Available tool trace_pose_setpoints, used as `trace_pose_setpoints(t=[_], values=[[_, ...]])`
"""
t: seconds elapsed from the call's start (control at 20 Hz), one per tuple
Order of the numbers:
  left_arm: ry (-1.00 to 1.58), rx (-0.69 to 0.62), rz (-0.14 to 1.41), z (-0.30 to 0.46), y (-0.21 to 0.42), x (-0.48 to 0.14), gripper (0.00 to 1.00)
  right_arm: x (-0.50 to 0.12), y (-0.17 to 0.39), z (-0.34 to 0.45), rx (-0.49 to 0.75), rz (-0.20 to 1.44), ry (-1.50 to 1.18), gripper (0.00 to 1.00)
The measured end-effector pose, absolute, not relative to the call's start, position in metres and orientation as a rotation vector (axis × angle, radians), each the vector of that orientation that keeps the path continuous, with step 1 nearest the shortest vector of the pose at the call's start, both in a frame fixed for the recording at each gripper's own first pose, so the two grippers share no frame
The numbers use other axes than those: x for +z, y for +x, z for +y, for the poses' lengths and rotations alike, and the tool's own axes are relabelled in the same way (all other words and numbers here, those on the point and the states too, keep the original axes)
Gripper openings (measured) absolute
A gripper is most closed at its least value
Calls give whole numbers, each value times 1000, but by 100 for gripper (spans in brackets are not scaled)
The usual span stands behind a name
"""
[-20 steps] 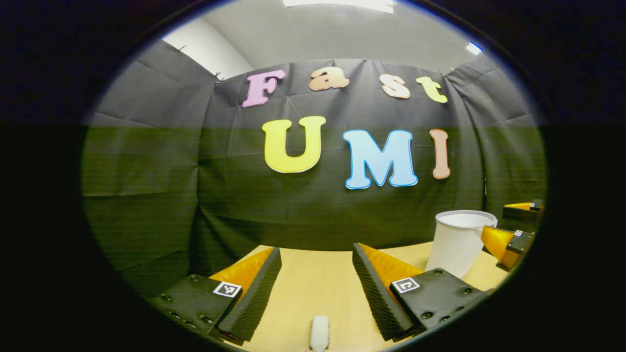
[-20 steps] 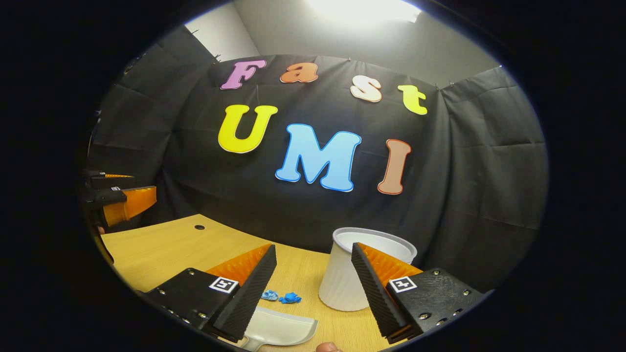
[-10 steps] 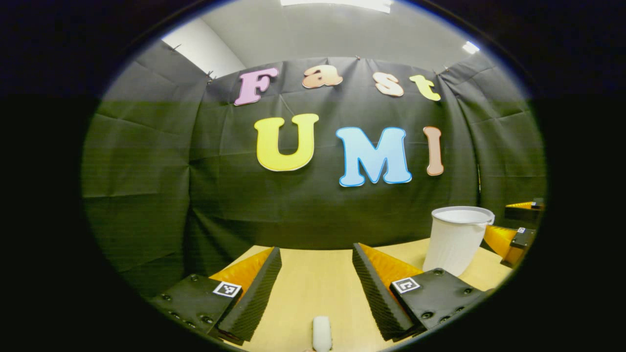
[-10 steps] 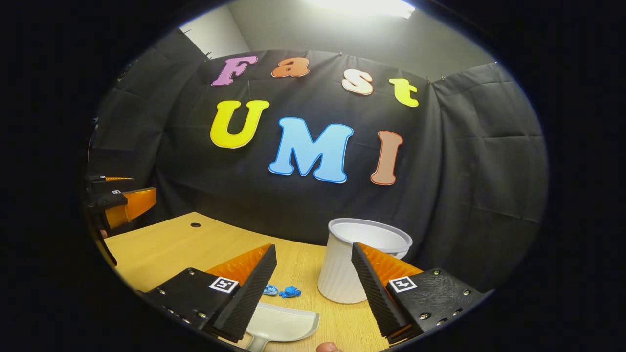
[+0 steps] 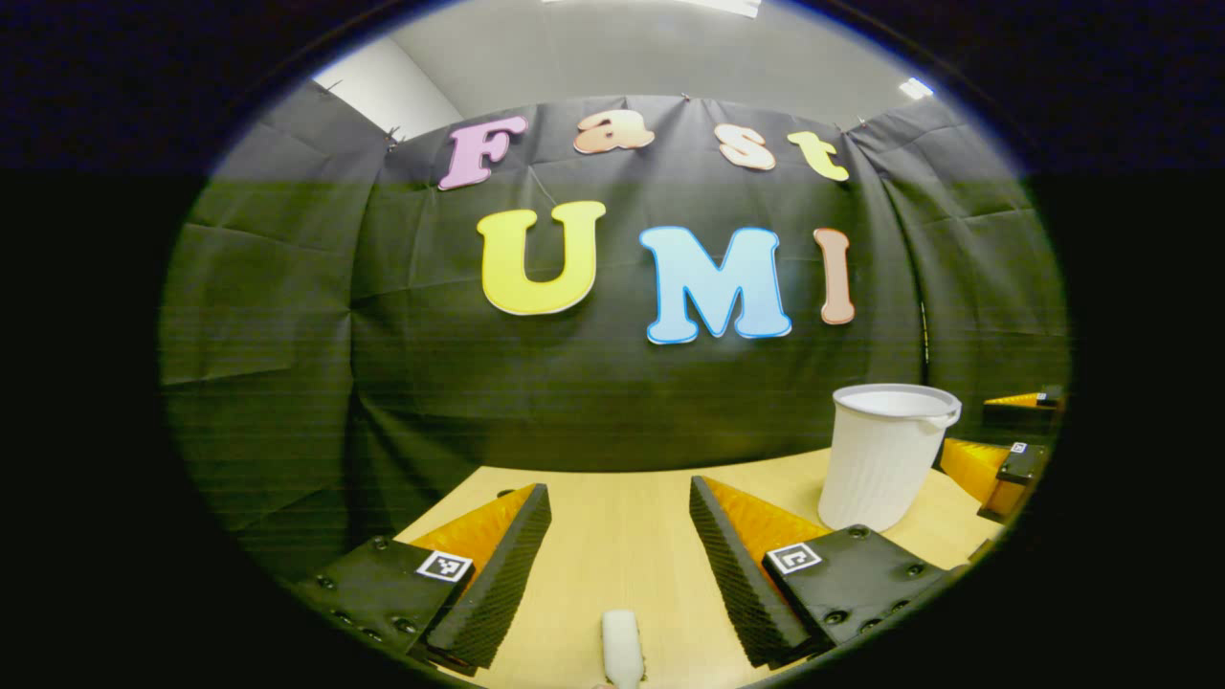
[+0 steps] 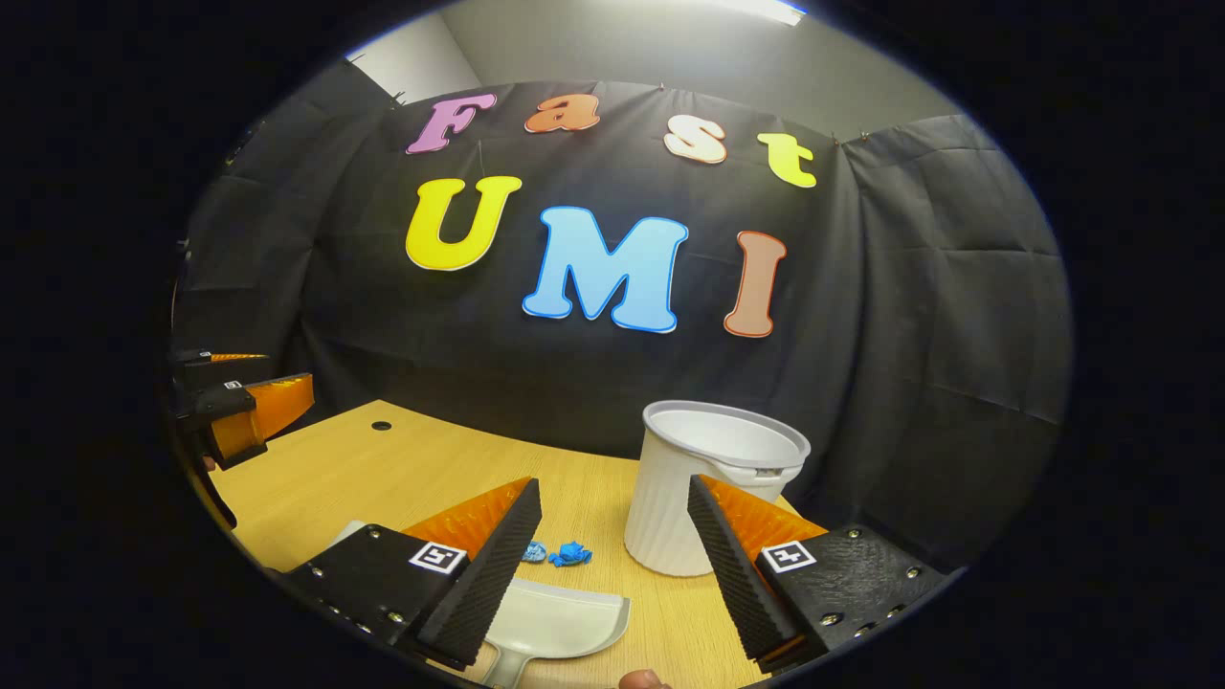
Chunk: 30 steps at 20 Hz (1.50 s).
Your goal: Pick up the small broom and dustpan from the desktop, sweep the trash into the dustpan with the broom, and then empty the trash into the garbage bin.
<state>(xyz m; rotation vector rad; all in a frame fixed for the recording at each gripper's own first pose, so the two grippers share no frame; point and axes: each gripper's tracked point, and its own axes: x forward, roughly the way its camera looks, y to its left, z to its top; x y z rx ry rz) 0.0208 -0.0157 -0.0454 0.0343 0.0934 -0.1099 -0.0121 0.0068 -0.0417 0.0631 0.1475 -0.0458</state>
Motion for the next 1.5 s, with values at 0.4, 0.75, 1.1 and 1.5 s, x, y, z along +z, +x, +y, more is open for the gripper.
trace_pose_setpoints(t=[0.4, 0.75, 1.1, 1.5], values=[[51, -138, 298, -18, 16, -122, 96, -92, -25, 21, -23, 331, 104, 96], [61, -152, 503, -13, 3, -189, 96, -133, -39, 35, -17, 501, 144, 96], [48, -162, 706, -7, -16, -245, 99, -177, -61, 57, 10, 714, 251, 96], [39, -169, 870, 2, -29, -287, 96, -224, -89, 90, 52, 933, 317, 96]])
